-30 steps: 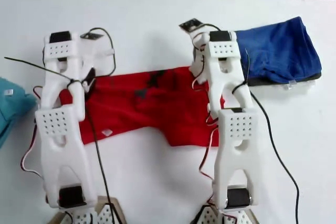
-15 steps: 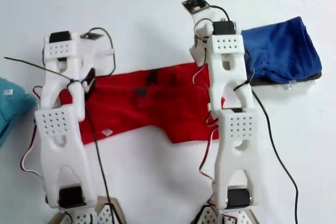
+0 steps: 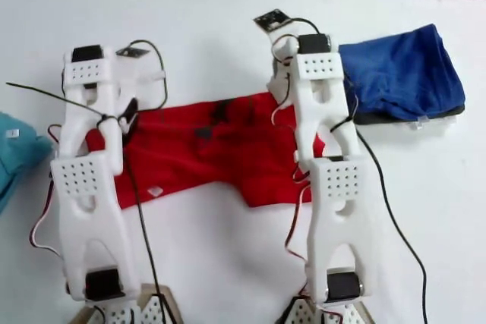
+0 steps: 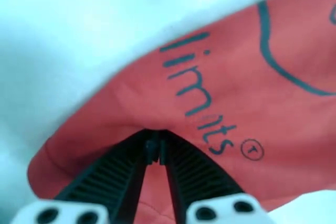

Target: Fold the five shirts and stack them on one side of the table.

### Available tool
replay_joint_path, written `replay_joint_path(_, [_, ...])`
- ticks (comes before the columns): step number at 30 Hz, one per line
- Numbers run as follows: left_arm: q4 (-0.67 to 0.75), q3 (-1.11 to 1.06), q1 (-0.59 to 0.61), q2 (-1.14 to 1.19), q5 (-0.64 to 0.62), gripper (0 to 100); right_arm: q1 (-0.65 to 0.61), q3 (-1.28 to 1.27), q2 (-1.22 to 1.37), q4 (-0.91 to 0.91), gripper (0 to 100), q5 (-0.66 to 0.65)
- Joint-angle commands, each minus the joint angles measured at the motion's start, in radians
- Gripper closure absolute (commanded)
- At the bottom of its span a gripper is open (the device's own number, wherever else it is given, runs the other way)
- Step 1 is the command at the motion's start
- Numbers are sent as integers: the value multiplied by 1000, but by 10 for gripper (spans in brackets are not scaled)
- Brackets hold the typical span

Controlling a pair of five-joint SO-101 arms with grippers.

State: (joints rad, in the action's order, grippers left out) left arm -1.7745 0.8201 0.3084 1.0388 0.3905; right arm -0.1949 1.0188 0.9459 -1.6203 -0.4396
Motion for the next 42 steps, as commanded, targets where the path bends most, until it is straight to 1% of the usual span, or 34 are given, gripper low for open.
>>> replay_joint_path(1, [5, 10, 51, 18, 2, 974, -33, 43, -4, 27, 878, 9])
replay_joint_path(17, [5, 10, 51, 18, 2, 974, -27, 44, 87, 73, 884, 9])
replay_joint_path(18, [5, 10, 51, 18, 2, 974, -27, 49, 82, 79, 902, 9])
replay_joint_path(20, [5, 10, 51, 18, 2, 974, -25, 77, 74, 84, 979, 9])
replay_joint_path(21, [5, 10, 51, 18, 2, 974, -19, 100, 73, 85, 985, 9])
replay_joint_path(22, [5, 10, 51, 18, 2, 974, -13, 126, 71, 82, 970, 9])
replay_joint_path(24, [5, 10, 51, 18, 2, 974, 1, 181, 71, 77, 983, 9])
replay_joint_path(30, [5, 10, 51, 18, 2, 974, 50, 296, 81, 33, 980, 3])
replay_joint_path(34, [5, 8, 51, 18, 2, 974, 64, 296, 82, 45, 980, 2])
replay_joint_path(39, [5, 8, 44, 20, 2, 974, 64, 252, 82, 139, 979, 0])
replay_joint_path(40, [3, 8, 43, 20, 2, 974, 64, 245, 77, 137, 978, 3])
replay_joint_path(42, [3, 8, 40, 20, 2, 974, 53, 252, 71, 67, 974, 8])
